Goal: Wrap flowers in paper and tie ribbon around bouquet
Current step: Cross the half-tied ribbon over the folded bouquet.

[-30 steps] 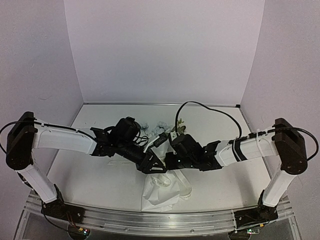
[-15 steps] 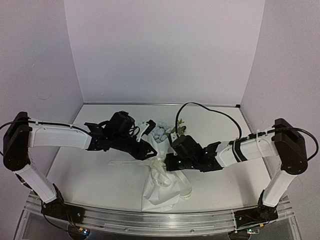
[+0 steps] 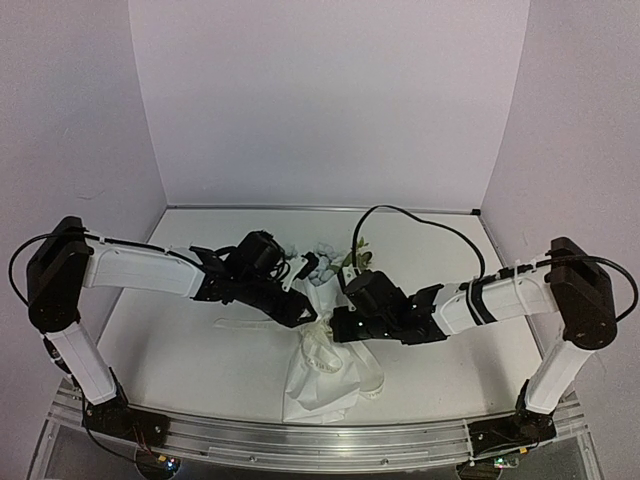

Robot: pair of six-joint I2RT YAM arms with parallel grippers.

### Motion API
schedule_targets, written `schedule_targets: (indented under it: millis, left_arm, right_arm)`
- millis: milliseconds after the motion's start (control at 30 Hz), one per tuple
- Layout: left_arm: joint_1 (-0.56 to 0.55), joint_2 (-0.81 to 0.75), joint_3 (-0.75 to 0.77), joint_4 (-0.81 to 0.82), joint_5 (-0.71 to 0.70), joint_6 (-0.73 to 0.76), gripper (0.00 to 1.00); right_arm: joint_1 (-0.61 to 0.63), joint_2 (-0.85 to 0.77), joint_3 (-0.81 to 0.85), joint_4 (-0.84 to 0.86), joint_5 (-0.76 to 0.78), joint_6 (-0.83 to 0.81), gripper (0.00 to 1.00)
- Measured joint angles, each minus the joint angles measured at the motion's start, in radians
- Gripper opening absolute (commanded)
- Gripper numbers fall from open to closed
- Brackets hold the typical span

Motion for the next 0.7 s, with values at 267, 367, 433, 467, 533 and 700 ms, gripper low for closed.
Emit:
schedule_targets:
  millis: [267,367,433,467,533,700]
  left_arm:
    - [0.0,0.007,0.024,0.0,0.001,0.001,0.06]
    - [0.0,0.007,0.024,0.001,0.017,0.003,0.0]
    - [0.0,0.007,0.024,0.002,0.032,0.003,0.0]
    - [0.0,0.007,0.024,0.005,0.039,0.004,0.0]
    - [0.0,0.007,0.023,0.016,0.056,0.003,0.0]
    - [0.0,-0.025,-0.002,0.057,0.104,0.001,0.0]
  right_arm:
    - [0.0,-0.006,0.0,0.003,-0.002,0.0,0.0]
    - [0.0,-0.011,0.0,0.004,-0.003,0.0,0.0]
    - [0.0,-0.014,0.0,0.004,-0.003,0.0,0.0]
    - [0.0,-0.015,0.0,0.005,-0.003,0.0,0.0]
    - [0.0,-0.015,0.0,0.006,-0.003,0.001,0.0]
    - [0.0,-0.015,0.0,0.043,-0.002,0.009,0.0]
